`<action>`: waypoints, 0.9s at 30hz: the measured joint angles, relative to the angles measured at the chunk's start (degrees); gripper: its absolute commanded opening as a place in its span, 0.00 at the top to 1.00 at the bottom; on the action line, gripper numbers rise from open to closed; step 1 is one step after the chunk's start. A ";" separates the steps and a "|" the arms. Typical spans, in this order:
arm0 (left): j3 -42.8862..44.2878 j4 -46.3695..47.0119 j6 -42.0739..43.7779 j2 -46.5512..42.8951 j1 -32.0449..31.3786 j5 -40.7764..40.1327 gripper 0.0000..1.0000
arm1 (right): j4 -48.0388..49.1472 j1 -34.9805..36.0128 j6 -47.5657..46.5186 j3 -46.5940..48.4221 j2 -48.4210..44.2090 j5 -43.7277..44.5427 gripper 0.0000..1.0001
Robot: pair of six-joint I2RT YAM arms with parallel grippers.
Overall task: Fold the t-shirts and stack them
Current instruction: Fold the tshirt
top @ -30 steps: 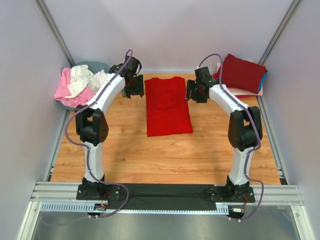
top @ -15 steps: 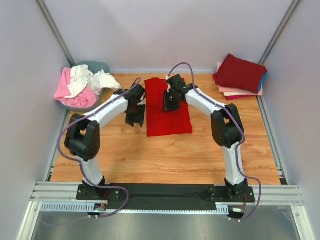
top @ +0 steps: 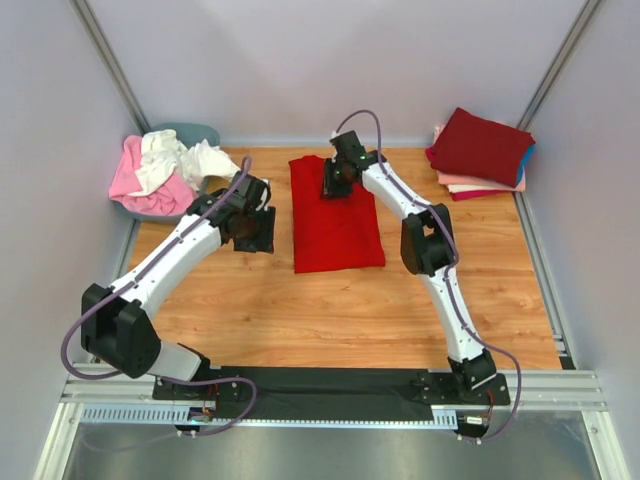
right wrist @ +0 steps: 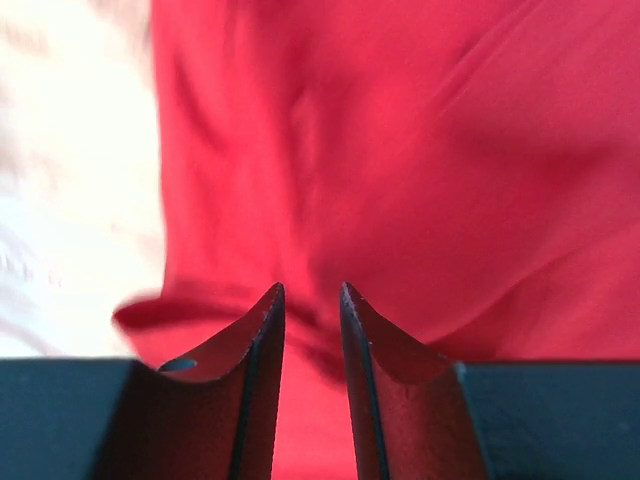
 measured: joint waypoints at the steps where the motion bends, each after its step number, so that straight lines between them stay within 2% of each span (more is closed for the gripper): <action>1: -0.72 -0.11 -0.15 0.24 0.00 0.00 0.47 | 0.20 -0.74 0.04 1.92 1.03 0.07 0.67; 5: -1.92 1.20 -0.63 0.76 0.00 0.07 0.47 | 2.05 -4.00 -0.13 2.82 0.96 0.81 0.57; 6: -2.36 2.36 -0.74 0.72 0.00 0.22 0.47 | 3.52 -4.61 -0.26 0.33 -0.46 1.22 0.53; 7: -3.30 4.28 -0.87 0.72 -0.02 0.70 0.42 | 5.60 -5.49 -0.52 -4.90 -3.56 1.84 0.47; 9: -5.62 8.00 -1.20 0.90 0.00 2.08 0.37 | 7.63 -6.91 -0.52 -14.40 -10.23 2.62 0.41; 13: -8.35 14.14 -1.95 3.58 -0.04 5.92 0.36 | 13.05 -9.73 -0.02 -33.68 -26.53 2.43 0.38; 18: -8.83 20.72 -2.14 9.46 -0.20 8.96 0.36 | 18.84 -13.20 0.81 -51.84 -43.69 -0.31 0.37; 21: -9.60 23.82 -2.34 11.67 -0.22 10.05 0.36 | 21.03 -13.73 1.07 -59.69 -47.23 -2.54 0.37; 27: -13.46 28.98 -3.37 13.92 -0.22 12.48 0.37 | 24.94 -13.60 3.52 -75.34 -47.06 -7.80 0.38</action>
